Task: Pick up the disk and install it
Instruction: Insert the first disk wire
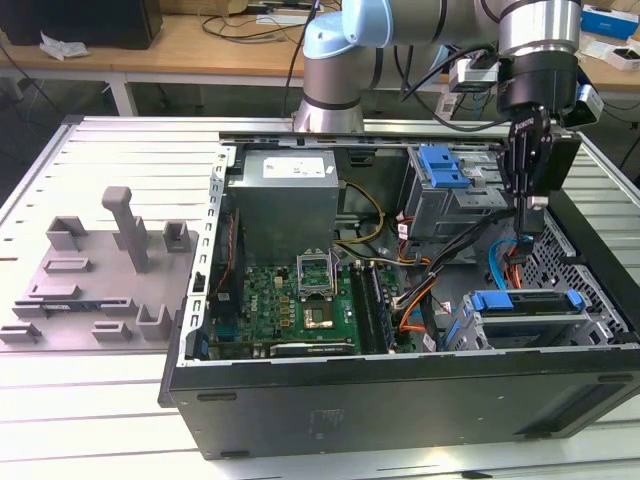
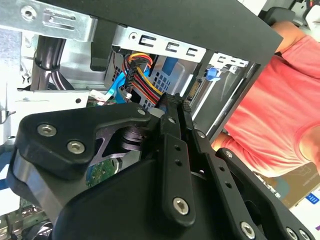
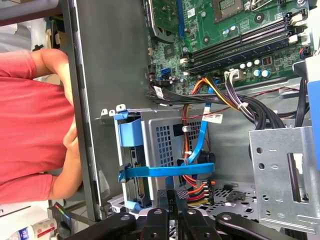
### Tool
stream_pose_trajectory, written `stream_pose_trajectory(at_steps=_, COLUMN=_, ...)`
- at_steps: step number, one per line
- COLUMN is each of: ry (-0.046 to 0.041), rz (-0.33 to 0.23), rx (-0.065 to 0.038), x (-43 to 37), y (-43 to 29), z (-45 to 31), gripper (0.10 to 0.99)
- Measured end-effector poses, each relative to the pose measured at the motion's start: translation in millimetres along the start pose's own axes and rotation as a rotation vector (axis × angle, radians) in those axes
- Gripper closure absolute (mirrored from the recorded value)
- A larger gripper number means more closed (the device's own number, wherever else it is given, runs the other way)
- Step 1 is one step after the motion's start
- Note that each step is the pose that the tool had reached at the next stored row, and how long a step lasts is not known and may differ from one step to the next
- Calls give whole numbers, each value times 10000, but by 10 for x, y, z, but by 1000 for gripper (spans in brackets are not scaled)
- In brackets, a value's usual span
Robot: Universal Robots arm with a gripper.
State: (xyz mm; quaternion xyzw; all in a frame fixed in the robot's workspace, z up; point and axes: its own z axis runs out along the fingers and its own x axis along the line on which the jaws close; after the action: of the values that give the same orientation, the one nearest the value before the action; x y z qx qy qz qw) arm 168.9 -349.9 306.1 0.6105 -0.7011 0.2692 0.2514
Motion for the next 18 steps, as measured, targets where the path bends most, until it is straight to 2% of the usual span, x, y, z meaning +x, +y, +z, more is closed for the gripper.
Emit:
stream_pose_trajectory(at_steps=4, ry=-2, rz=-2, rx=1, x=12, y=-3, z=14, gripper=922)
stream_pose_trajectory(at_steps=5, ry=-58, rz=-2, rx=-7, x=36, y=-6, z=35, gripper=922)
stream_pose_trajectory(at_steps=6, ry=-183, rz=-5, rx=-24, x=53, y=-8, z=51, gripper=922)
stream_pose_trajectory(at_steps=7, ry=-265, rz=-7, rx=-34, x=64, y=-10, z=62, gripper=922)
stream_pose_trajectory(at_steps=9, ry=-348, rz=-9, rx=-45, x=94, y=-14, z=87, gripper=922)
stream_pose_trajectory(at_steps=12, ry=-370, rz=-7, rx=-46, x=130, y=-19, z=107, gripper=922)
stream_pose_trajectory(at_steps=13, ry=-372, rz=-7, rx=-46, x=167, y=-25, z=123, gripper=922)
stream_pose_trajectory(at_steps=16, ry=-373, rz=-8, rx=-46, x=235, y=-33, z=97, gripper=922)
stream_pose_trajectory(at_steps=18, ry=-384, rz=-5, rx=-45, x=326, y=-44, z=85, gripper=922)
